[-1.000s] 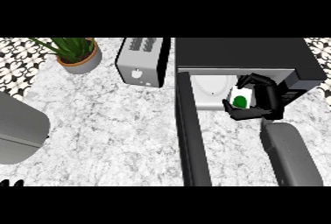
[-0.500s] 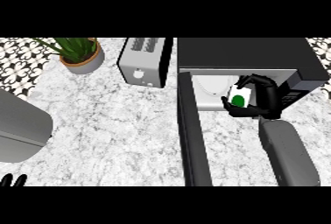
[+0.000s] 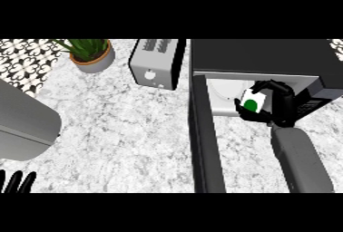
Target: Pick up the milk, place it into the microwave and close the microwave
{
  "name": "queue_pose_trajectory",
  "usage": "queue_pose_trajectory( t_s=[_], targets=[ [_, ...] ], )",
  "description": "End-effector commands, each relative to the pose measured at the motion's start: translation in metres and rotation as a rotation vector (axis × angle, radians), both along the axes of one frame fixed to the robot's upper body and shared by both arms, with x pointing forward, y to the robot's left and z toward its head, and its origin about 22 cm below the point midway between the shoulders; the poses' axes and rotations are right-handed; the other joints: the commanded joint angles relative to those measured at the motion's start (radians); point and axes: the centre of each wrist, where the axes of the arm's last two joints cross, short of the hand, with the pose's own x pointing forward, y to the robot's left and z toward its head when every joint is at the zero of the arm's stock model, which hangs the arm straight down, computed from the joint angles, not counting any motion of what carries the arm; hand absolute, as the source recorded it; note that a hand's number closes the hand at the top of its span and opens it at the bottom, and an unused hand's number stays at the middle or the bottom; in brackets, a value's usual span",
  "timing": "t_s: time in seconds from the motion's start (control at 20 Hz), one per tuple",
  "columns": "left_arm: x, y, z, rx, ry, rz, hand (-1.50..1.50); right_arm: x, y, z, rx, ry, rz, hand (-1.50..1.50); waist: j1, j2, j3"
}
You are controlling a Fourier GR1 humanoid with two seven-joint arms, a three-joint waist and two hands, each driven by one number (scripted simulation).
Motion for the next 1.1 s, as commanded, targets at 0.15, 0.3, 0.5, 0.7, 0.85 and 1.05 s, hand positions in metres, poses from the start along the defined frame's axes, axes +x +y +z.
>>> queue_pose_trajectory(
  t_s=[0.15, 0.3, 0.5, 0.7, 0.85, 1.05],
  targets=[
    [0.005, 0.001, 0.001, 0.030, -0.001, -0.017, -1.50, 0.029, 0.011, 0.012, 0.042, 0.161, -0.236, 1.50, 0.092, 0.062, -0.015],
    [0.009, 0.001, -0.001, 0.047, 0.006, -0.019, -1.50, 0.034, -0.001, 0.026, 0.004, 0.084, -0.290, 1.50, 0.090, 0.065, -0.017],
    [0.010, -0.001, 0.003, 0.080, 0.004, -0.035, -1.50, 0.019, -0.017, 0.012, -0.162, 0.013, -0.367, -1.50, 0.116, 0.074, -0.018],
    [0.014, -0.001, 0.003, 0.094, -0.008, -0.040, -1.50, 0.017, -0.014, 0.009, -0.176, -0.013, -0.401, -1.50, 0.135, 0.079, -0.017],
    [0.016, -0.002, 0.006, 0.098, 0.002, -0.050, -1.50, 0.012, -0.012, 0.002, -0.193, -0.009, -0.413, -1.50, 0.142, 0.082, -0.016],
    [0.021, -0.005, 0.001, 0.103, 0.004, -0.082, -1.50, 0.002, 0.003, -0.015, -0.120, 0.085, -0.321, -1.50, 0.162, 0.089, -0.015]
  ],
)
